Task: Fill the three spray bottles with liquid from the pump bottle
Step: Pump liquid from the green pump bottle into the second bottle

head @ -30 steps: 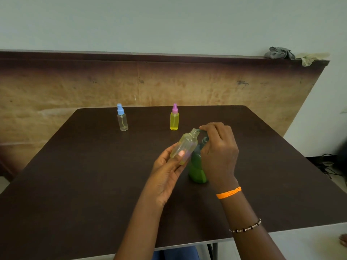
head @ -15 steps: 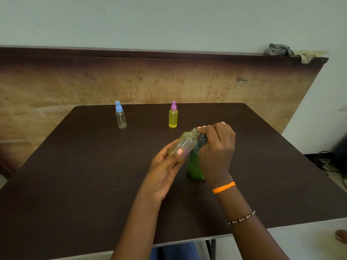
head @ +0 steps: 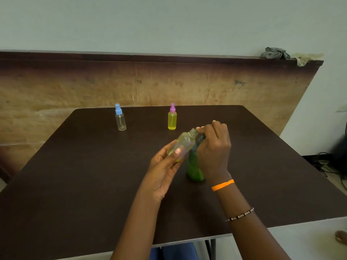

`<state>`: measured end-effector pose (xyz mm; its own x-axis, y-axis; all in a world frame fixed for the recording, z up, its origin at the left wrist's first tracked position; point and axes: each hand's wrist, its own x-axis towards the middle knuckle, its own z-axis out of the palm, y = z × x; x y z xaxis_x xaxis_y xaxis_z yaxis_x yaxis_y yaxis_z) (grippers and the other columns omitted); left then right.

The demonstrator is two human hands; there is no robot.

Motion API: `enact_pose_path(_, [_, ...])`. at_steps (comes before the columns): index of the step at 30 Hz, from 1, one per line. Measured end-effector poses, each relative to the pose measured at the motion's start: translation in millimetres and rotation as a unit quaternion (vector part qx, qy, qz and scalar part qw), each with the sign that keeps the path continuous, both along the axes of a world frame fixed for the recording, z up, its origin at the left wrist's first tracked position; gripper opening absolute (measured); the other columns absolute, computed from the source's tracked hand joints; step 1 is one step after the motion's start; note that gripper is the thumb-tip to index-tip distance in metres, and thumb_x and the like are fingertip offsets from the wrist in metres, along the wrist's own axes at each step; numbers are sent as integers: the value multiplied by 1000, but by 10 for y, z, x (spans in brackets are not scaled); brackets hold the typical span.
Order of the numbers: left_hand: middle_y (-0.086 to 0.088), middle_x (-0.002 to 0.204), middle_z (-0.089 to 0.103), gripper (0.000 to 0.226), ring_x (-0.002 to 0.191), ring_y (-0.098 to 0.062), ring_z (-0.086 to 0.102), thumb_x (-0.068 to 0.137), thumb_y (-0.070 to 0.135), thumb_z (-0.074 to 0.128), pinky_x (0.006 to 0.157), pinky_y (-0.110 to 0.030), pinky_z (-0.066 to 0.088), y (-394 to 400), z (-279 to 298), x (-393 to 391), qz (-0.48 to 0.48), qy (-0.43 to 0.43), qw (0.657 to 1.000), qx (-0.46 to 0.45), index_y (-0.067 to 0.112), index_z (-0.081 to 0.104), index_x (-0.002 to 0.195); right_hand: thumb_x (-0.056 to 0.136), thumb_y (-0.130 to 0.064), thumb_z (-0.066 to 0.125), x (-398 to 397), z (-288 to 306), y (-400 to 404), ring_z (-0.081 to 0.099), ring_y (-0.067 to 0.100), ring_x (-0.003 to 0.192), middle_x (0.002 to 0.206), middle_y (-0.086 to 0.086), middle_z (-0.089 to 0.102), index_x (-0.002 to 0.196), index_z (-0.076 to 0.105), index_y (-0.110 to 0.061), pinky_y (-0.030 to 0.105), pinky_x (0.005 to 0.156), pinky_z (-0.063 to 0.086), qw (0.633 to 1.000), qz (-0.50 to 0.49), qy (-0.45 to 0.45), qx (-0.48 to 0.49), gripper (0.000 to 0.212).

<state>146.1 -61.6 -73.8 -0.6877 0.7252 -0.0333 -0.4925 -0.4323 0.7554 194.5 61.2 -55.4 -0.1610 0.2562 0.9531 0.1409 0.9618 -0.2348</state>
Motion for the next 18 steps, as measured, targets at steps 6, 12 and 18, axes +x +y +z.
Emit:
enact_pose_path(6, [-9, 117, 66, 44, 106, -15, 64, 75, 13, 62, 92, -24, 51, -5, -15, 0, -6, -12, 1000, 13, 10, 59, 119, 73, -3, 44, 74, 50, -49, 42, 21, 72, 74, 12, 52, 75, 61, 1, 26, 61, 36, 998, 43, -44, -27, 18])
enact_pose_path(12, [-10, 114, 67, 45, 101, -15, 65, 75, 13, 63, 86, -22, 53, 14, -34, 12, -7, -22, 1000, 15, 7, 59, 120, 74, -6, 49, 65, -56, -51, 43, 23, 73, 76, 15, 53, 78, 62, 3, 28, 62, 38, 998, 39, -49, -19, 17])
enact_pose_path(18, [-8, 107, 70, 40, 99, -14, 66, 74, 14, 63, 87, -23, 53, 19, -23, 22, -11, -22, 999, 30, 8, 61, 113, 79, -13, 51, 112, 120, -39, 43, 21, 73, 75, 10, 51, 75, 59, 0, 26, 63, 36, 995, 65, -65, -36, 15])
